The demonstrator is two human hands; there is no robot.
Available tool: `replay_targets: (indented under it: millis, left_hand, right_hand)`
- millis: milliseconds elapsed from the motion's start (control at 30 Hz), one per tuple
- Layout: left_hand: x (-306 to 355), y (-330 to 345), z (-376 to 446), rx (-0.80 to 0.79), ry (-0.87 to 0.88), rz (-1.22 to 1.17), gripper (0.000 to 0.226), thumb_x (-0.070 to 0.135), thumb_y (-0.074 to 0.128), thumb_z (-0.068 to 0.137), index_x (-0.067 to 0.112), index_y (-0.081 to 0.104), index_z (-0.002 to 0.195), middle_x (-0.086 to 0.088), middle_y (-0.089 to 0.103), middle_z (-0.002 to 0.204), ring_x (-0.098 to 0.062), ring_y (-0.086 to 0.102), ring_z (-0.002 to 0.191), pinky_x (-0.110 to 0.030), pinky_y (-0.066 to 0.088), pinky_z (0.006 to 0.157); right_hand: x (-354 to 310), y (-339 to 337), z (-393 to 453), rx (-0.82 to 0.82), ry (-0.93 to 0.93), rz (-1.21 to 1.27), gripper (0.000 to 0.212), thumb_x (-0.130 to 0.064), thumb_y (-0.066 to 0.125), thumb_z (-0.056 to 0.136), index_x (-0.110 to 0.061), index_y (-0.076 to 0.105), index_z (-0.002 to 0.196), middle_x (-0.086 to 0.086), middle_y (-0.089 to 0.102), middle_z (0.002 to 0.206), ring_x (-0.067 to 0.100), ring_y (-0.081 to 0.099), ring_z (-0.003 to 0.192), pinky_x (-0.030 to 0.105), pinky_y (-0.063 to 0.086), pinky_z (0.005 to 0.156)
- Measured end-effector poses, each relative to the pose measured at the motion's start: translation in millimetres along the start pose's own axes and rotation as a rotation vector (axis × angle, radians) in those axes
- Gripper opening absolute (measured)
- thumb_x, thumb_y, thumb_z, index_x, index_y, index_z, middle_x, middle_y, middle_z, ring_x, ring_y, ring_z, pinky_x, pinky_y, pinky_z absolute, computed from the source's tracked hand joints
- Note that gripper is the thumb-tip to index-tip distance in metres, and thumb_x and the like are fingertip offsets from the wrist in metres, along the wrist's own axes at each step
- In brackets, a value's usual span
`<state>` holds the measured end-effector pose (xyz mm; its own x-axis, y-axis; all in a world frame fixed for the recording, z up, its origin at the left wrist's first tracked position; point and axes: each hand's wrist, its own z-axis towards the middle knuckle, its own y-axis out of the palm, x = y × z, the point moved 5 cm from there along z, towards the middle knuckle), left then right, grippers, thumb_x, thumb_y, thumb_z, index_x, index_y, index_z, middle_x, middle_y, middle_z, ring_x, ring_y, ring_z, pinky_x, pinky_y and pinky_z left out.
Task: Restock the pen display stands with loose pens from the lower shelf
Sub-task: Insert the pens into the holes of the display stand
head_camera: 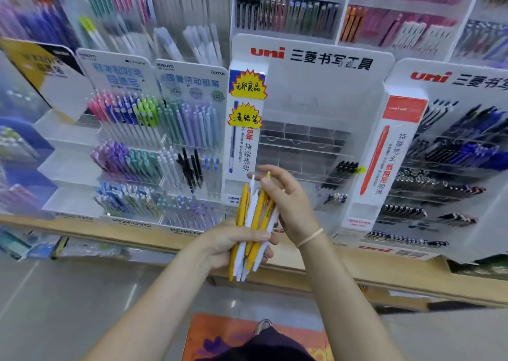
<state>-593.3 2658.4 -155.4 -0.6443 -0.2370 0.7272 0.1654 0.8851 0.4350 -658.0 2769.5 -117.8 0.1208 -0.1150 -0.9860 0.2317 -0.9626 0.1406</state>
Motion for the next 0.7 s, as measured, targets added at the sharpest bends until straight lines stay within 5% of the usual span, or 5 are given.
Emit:
replay_targets:
  millis: [167,267,367,600,700]
  left_hand:
    - [27.4,-5.9,14.9,0.139,0.065,-0.089,0.028,0.002,0.077,0.074,-0.001,0.067,0.101,-0.017,0.073,0.083,-0.027,0.069,0.062,-0.036,0.06,0.06]
    - [39.1,-22.3,13.3,0.237,0.121,-0.118,0.029,0.0,0.077,0.075,-0.002,0.066,0.101,-0.016,0.072,0.078,-0.026,0.069,0.059,-0.035,0.06,0.058]
    - [53.7,-44.5,4.2,0.288,0.17,-0.123,0.026,0.004,0.069,0.071,-0.004,0.066,0.096,-0.016,0.072,0.075,-0.025,0.07,0.058,-0.034,0.059,0.055]
    - [75.9,-143.5,-33.5,0.39,0.237,-0.121,0.016,-0.002,0.073,0.074,-0.001,0.067,0.088,-0.017,0.071,0.069,-0.026,0.071,0.058,-0.034,0.06,0.053]
    - [79.4,-213.2,-57.7,0.414,0.241,-0.098,0.007,-0.006,0.067,0.083,0.0,0.065,0.085,-0.016,0.07,0.066,-0.023,0.069,0.055,-0.032,0.059,0.052]
  right_hand:
    - [-4.0,2.1,40.3,-0.103,0.004,-0.117,0.014,-0.018,0.063,0.096,-0.017,0.073,0.106,0.002,0.071,0.096,0.009,0.06,0.076,0.023,0.047,0.059]
    - [0.2,7.2,55.2,-0.1,0.042,0.01,0.023,-0.017,0.064,0.095,-0.017,0.068,0.117,0.004,0.07,0.102,0.013,0.066,0.088,0.024,0.053,0.07]
    - [2.6,23.8,64.8,-0.132,0.053,-0.024,0.015,-0.015,0.065,0.094,-0.005,0.066,0.105,0.012,0.064,0.092,0.015,0.063,0.079,0.026,0.054,0.067]
    - [3.9,116.5,94.9,-0.135,0.008,-0.137,0.015,-0.013,0.064,0.094,0.0,0.067,0.088,0.005,0.055,0.059,0.011,0.05,0.051,0.025,0.042,0.051]
    - [21.8,184.4,107.2,-0.152,0.046,-0.064,0.016,-0.018,0.069,0.09,-0.004,0.063,0.084,0.011,0.058,0.064,0.015,0.051,0.051,0.023,0.042,0.049]
